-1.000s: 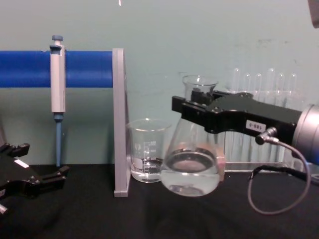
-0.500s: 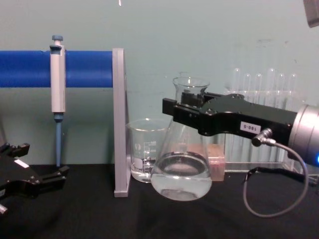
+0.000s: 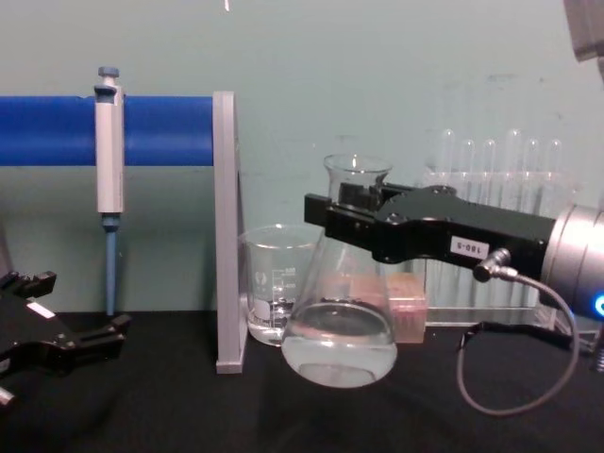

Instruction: Grasp the erlenmeyer flask with one hand, shake it three times, then place it back.

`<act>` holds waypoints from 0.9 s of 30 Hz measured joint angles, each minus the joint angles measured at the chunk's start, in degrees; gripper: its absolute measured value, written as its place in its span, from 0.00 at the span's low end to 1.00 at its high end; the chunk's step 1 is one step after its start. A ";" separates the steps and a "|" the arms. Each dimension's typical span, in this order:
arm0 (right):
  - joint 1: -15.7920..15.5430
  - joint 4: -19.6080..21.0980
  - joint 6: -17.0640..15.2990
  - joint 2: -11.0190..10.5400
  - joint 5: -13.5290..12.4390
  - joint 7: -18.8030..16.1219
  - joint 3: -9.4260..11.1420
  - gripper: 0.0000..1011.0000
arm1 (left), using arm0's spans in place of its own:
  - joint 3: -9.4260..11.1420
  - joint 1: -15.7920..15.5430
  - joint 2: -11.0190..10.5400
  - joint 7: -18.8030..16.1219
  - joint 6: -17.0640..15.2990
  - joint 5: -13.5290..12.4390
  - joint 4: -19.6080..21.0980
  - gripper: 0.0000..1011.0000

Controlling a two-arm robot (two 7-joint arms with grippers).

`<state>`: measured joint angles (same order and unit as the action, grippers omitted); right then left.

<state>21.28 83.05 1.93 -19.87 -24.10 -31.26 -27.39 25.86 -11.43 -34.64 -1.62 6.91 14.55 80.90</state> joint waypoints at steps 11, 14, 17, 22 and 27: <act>2.15 -3.60 1.25 0.06 -0.33 -1.86 -1.46 0.45 | 0.00 0.00 0.00 0.00 0.00 0.00 0.00 0.99; 2.75 -4.63 1.61 0.18 -0.29 -2.30 -1.88 0.45 | 0.00 0.00 0.00 0.00 0.00 0.00 0.00 0.99; 3.30 -5.79 1.92 0.31 -0.23 -2.74 -2.30 0.45 | 0.00 0.00 0.00 0.00 0.00 0.00 0.00 0.99; 3.94 -7.45 2.24 0.55 -0.13 -3.31 -2.83 0.45 | 0.00 0.00 0.00 0.00 0.00 0.00 0.00 0.99; 4.72 -9.35 2.51 0.94 0.15 -3.90 -3.42 0.45 | 0.00 0.00 0.00 0.00 0.00 0.00 0.00 0.99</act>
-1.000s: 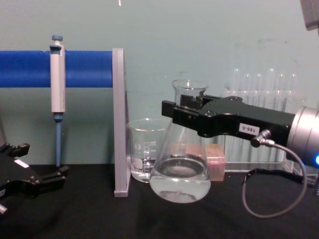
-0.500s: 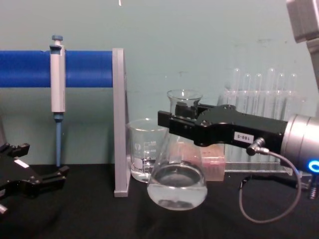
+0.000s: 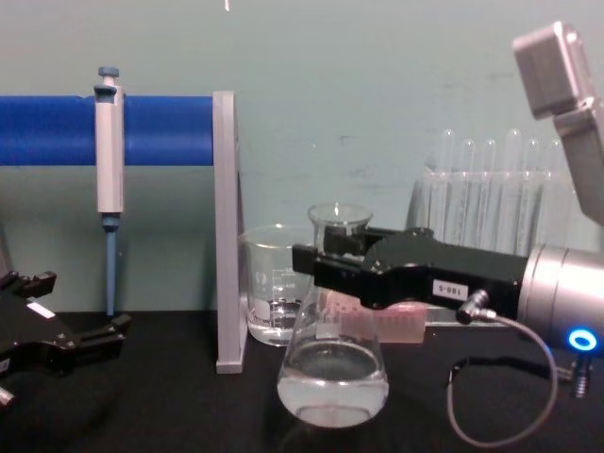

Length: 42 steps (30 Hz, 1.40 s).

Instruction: Grasp the erlenmeyer flask with one hand, shake it three times, then place it back.

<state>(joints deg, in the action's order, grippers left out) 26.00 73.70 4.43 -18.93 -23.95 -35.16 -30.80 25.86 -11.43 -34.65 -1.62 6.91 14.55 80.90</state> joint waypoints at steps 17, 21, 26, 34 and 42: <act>1.90 -5.23 0.71 1.31 1.45 -0.97 -1.40 0.45 | 0.00 0.00 0.00 0.00 0.00 0.00 0.00 0.99; 2.32 -6.48 1.04 1.77 1.32 -1.83 -1.52 0.45 | 0.00 0.00 0.00 0.00 0.00 0.00 0.00 0.99; 2.69 -7.71 1.43 2.20 1.04 -2.57 -1.65 0.45 | 0.00 0.00 0.00 0.00 0.00 0.00 0.00 0.99; 3.19 -9.03 1.75 2.58 1.14 -2.93 -1.90 0.45 | 0.00 0.00 0.00 0.00 0.00 0.00 0.00 0.99; 3.44 -9.69 1.86 2.82 1.32 -3.13 -2.03 0.45 | 0.00 0.00 0.00 0.00 0.00 0.00 0.00 0.99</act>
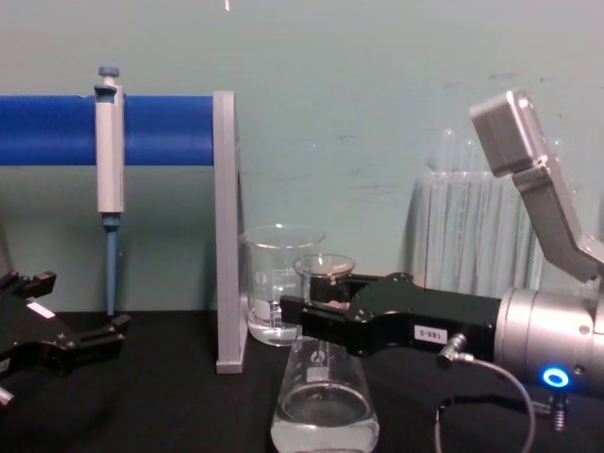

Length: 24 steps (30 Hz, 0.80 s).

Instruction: Grasp the erlenmeyer flask with one hand, shake it three times, then place it back.

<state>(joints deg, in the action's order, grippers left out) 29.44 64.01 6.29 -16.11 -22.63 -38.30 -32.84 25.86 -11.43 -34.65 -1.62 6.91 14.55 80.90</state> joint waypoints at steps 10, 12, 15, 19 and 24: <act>0.13 -0.48 0.02 0.20 0.01 -0.25 -0.12 0.45 | 0.00 0.00 0.00 0.00 0.00 0.00 0.00 0.99; 0.15 -0.58 -0.02 0.22 0.02 -0.30 -0.17 0.45 | 0.00 0.00 0.00 0.00 0.00 0.00 0.00 0.99; 0.24 -0.73 -0.14 0.25 0.06 -0.31 -0.22 0.45 | 0.00 0.00 0.00 0.00 0.00 0.00 0.00 0.99; 0.35 -1.02 -0.36 0.32 0.15 -0.31 -0.32 0.45 | 0.00 0.00 0.00 0.00 0.00 0.00 0.00 0.99; 0.48 -1.41 -0.67 0.42 0.29 -0.35 -0.47 0.45 | 0.00 0.00 0.00 0.00 0.00 0.00 0.00 0.99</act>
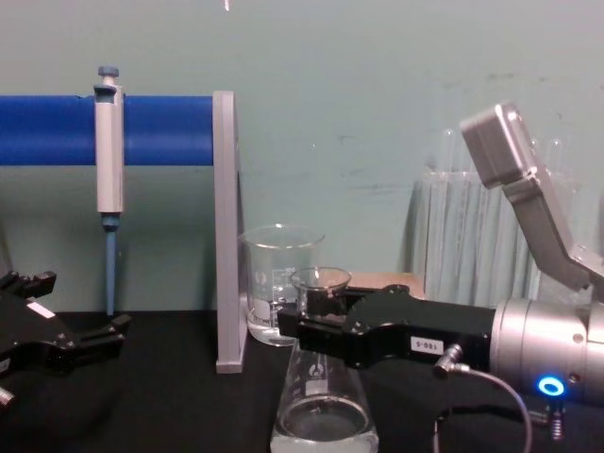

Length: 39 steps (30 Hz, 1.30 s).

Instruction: Grasp the erlenmeyer flask with one hand, shake it three times, then place it back.

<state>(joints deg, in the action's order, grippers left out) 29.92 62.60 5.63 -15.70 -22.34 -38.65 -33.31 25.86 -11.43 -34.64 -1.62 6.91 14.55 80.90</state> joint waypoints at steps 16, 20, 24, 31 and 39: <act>0.49 -1.11 -0.41 0.33 -0.08 -0.36 -0.19 0.45 | 0.00 0.00 0.00 0.00 0.00 0.00 0.00 0.99; 0.50 -0.94 -0.82 0.29 0.09 0.05 -0.19 0.45 | 0.00 0.00 0.00 0.00 0.00 0.00 0.00 0.99; 0.49 -0.87 -0.93 0.26 0.18 0.25 -0.17 0.45 | 0.00 0.00 0.00 0.00 0.00 0.00 0.00 0.99; 0.47 -0.87 -0.90 0.23 0.19 0.19 -0.16 0.45 | 0.00 0.00 0.00 0.00 0.00 0.00 0.00 0.99; 0.44 -0.89 -0.84 0.22 0.18 0.11 -0.16 0.45 | 0.00 0.00 0.00 0.00 0.00 0.00 0.00 0.99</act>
<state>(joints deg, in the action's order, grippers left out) 30.36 61.71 4.78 -15.48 -22.16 -38.54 -33.47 25.87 -11.43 -34.64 -1.62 6.91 14.55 80.90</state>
